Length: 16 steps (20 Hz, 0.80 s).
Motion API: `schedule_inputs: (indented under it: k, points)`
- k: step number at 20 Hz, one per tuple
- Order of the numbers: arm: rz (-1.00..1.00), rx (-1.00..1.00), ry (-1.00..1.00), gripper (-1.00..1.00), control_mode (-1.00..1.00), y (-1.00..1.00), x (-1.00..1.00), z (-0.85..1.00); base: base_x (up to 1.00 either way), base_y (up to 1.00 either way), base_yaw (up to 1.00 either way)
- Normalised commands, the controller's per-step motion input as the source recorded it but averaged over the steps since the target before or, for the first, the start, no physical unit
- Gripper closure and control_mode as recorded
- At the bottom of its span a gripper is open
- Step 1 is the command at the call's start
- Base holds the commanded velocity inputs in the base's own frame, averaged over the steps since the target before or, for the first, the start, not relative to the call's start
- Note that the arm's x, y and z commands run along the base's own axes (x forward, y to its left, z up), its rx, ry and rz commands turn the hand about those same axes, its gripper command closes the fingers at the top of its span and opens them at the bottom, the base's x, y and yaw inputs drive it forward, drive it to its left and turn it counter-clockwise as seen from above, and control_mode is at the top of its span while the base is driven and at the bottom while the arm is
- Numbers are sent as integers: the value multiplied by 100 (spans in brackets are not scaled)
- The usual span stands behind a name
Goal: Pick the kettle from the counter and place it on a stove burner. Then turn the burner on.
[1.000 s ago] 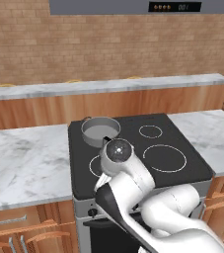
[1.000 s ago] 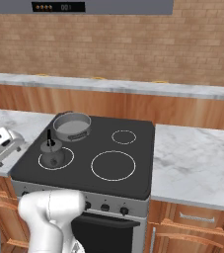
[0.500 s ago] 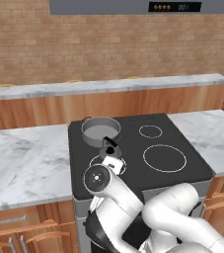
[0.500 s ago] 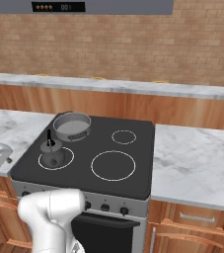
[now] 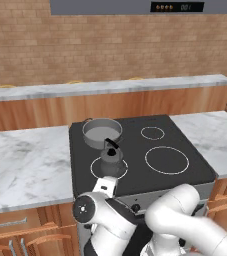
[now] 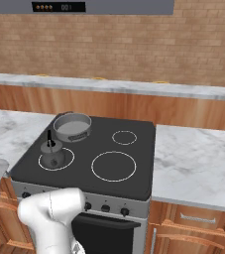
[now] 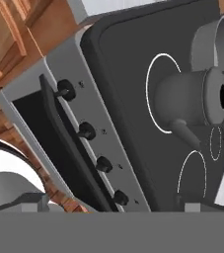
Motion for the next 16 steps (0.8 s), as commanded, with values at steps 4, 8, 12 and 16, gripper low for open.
schedule_inputs:
  k: [4,8,12,16]
  points:
    - [9,-28,17,-100,-100,11,0,-38,0,0,0]
    - [11,-26,5,-100,-100,10,0,-45,0,0,0]
    - [7,-16,0,-100,-100,19,0,-47,0,0,0]
    - [5,-12,0,-100,-100,23,0,-38,0,0,0]
